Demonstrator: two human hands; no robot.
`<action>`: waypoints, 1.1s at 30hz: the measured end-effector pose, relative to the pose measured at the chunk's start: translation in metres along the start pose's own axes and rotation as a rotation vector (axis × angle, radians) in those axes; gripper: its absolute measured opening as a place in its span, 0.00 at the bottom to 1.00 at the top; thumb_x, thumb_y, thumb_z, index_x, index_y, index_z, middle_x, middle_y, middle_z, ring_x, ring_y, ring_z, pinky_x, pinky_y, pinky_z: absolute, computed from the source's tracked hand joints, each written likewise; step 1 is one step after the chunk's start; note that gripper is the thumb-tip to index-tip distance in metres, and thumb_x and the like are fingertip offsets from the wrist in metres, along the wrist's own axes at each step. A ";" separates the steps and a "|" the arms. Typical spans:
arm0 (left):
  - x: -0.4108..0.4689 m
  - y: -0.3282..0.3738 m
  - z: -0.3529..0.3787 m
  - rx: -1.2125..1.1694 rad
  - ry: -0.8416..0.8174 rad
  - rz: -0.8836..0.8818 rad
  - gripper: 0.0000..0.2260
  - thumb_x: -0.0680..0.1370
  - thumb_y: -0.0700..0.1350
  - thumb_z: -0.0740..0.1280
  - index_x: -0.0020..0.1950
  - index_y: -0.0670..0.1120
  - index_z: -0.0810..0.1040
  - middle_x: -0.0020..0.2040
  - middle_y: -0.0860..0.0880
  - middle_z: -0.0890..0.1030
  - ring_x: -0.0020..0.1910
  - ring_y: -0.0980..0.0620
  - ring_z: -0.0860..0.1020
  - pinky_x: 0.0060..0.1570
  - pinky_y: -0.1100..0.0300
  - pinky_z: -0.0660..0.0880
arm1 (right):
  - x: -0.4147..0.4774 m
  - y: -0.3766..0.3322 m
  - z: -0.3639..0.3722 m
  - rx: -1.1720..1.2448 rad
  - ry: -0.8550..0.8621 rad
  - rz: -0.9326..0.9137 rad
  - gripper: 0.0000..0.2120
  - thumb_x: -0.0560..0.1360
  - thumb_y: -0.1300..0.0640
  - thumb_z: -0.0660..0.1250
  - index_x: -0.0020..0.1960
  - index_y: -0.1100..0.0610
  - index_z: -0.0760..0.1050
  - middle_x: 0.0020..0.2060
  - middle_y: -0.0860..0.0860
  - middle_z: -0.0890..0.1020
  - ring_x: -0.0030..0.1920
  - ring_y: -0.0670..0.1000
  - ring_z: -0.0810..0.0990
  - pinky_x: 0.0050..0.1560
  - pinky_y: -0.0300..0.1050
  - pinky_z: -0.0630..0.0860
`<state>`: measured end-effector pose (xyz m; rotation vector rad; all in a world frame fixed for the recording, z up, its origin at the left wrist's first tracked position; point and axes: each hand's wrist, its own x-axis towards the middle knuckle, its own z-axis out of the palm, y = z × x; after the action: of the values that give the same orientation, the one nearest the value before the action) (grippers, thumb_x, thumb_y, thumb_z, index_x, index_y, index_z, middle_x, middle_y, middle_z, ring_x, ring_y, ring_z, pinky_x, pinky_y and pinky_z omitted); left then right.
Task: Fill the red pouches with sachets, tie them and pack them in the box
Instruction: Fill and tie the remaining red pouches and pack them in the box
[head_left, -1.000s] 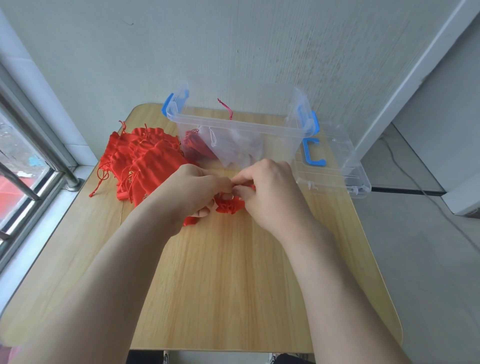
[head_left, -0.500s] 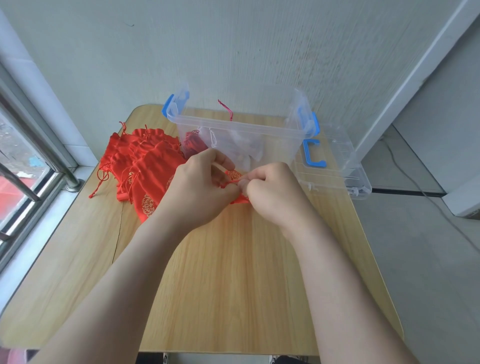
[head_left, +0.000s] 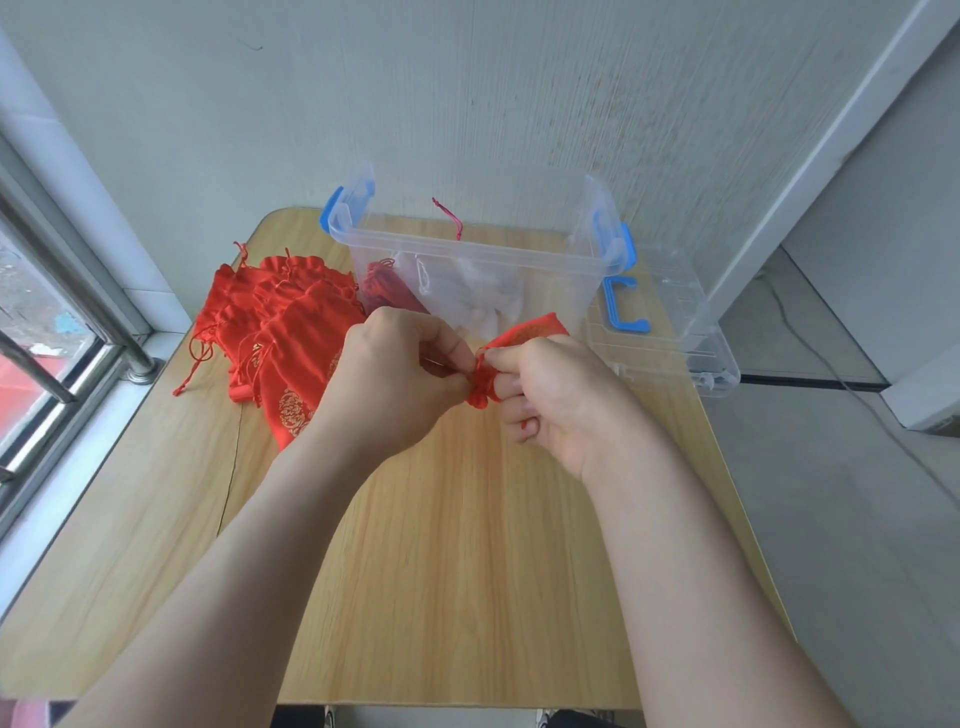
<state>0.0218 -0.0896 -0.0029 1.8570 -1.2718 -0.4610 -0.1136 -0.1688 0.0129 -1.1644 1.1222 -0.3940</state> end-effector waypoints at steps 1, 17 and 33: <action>0.000 -0.001 0.000 -0.014 -0.005 -0.012 0.07 0.71 0.39 0.78 0.40 0.52 0.86 0.37 0.58 0.87 0.41 0.62 0.86 0.50 0.59 0.83 | 0.001 0.001 0.000 -0.007 0.008 -0.004 0.15 0.84 0.62 0.62 0.41 0.51 0.66 0.24 0.45 0.62 0.24 0.46 0.57 0.28 0.42 0.53; -0.002 0.005 -0.001 -0.154 -0.034 -0.027 0.08 0.73 0.49 0.81 0.46 0.48 0.85 0.40 0.54 0.88 0.43 0.58 0.87 0.52 0.50 0.85 | -0.002 -0.002 -0.002 -0.060 0.084 -0.113 0.05 0.80 0.60 0.68 0.47 0.56 0.73 0.21 0.44 0.63 0.23 0.47 0.59 0.25 0.40 0.56; -0.002 0.013 -0.010 -0.229 -0.087 -0.272 0.06 0.75 0.44 0.73 0.40 0.46 0.88 0.38 0.49 0.88 0.46 0.40 0.87 0.53 0.36 0.83 | -0.009 -0.004 0.001 -0.262 0.156 -0.205 0.12 0.79 0.60 0.70 0.39 0.64 0.81 0.20 0.43 0.72 0.20 0.42 0.70 0.22 0.33 0.66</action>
<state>0.0195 -0.0853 0.0131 1.8346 -0.9777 -0.8062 -0.1158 -0.1628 0.0206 -1.5077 1.2189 -0.5138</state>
